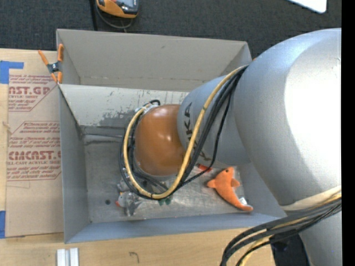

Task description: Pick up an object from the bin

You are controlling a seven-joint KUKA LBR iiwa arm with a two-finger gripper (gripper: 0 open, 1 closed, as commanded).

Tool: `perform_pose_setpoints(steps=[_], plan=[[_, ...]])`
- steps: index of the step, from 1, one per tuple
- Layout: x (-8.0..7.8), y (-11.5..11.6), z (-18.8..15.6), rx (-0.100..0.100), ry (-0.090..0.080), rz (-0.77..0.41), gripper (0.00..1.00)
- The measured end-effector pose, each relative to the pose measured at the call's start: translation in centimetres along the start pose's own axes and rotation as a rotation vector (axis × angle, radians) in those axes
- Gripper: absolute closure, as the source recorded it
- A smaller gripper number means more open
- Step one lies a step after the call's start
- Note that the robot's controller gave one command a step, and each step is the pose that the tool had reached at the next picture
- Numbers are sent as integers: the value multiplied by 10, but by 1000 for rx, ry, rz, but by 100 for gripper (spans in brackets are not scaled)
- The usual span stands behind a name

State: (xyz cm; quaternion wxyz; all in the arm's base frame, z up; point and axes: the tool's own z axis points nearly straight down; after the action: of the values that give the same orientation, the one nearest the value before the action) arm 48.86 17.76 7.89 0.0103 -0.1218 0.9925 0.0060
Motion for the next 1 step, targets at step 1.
perform_pose_setpoints(steps=[1], plan=[[0,0,0,0,0,0,100]])
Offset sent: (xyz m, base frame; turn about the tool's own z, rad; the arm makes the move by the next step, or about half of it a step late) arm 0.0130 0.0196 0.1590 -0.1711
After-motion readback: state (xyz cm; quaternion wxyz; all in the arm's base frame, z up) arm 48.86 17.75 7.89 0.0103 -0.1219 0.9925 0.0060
